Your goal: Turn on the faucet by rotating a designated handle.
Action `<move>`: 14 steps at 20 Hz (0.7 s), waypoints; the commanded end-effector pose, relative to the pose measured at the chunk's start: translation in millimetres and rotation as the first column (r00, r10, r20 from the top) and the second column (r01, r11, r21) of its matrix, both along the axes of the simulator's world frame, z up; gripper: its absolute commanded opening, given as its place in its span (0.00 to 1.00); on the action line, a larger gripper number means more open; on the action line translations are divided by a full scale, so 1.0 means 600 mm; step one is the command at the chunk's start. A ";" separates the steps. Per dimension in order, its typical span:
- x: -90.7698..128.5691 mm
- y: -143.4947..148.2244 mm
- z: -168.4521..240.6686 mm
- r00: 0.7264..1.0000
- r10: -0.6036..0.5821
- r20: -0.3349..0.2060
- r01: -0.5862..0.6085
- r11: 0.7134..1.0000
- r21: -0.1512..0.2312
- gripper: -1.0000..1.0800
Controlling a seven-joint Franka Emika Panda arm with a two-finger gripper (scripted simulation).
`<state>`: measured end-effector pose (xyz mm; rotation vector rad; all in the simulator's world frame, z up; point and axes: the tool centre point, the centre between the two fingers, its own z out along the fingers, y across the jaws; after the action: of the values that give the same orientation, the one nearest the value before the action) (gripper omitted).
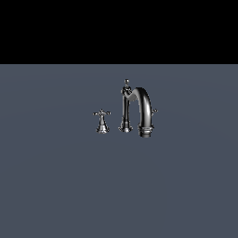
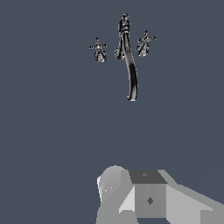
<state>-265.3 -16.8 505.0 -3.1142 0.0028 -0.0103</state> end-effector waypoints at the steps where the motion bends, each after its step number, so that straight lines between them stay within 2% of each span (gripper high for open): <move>1: -0.005 -0.024 -0.011 1.000 -0.027 -0.010 0.027 1.000 -0.010 0.29; 2: -0.004 -0.016 -0.039 0.999 -0.012 -0.050 0.011 1.000 -0.016 0.35; 3: 0.000 -0.010 -0.046 0.999 0.001 -0.052 -0.001 1.000 0.006 0.43; 4: 0.005 -0.035 -0.049 0.998 -0.033 -0.048 0.033 0.999 -0.001 0.50; 5: 0.014 -0.017 -0.068 0.998 -0.007 -0.069 0.007 1.000 0.008 0.52; 6: 0.009 -0.046 -0.073 0.996 -0.043 -0.076 0.044 0.999 0.002 0.52; 7: 0.007 -0.053 -0.118 0.989 -0.045 -0.138 0.045 0.999 0.000 0.45; 8: 0.009 -0.051 -0.149 0.981 -0.060 -0.185 0.062 0.998 0.009 0.46; 9: 0.010 -0.062 -0.161 0.974 -0.117 -0.194 0.128 0.991 0.048 0.44; 10: 0.023 -0.022 -0.194 0.972 -0.071 -0.225 0.077 0.997 0.016 0.41; 11: 0.026 -0.026 -0.211 0.969 -0.107 -0.222 0.118 0.992 0.036 0.38; 12: 0.026 -0.018 -0.245 0.960 -0.088 -0.265 0.097 0.995 0.023 0.35; 13: 0.037 -0.004 -0.259 0.964 -0.041 -0.263 0.055 0.998 0.043 0.30; 14: 0.027 -0.040 -0.293 0.956 -0.060 -0.286 0.086 0.993 0.078 0.25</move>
<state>-247.1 -31.3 354.0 -3.0302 0.1126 0.3845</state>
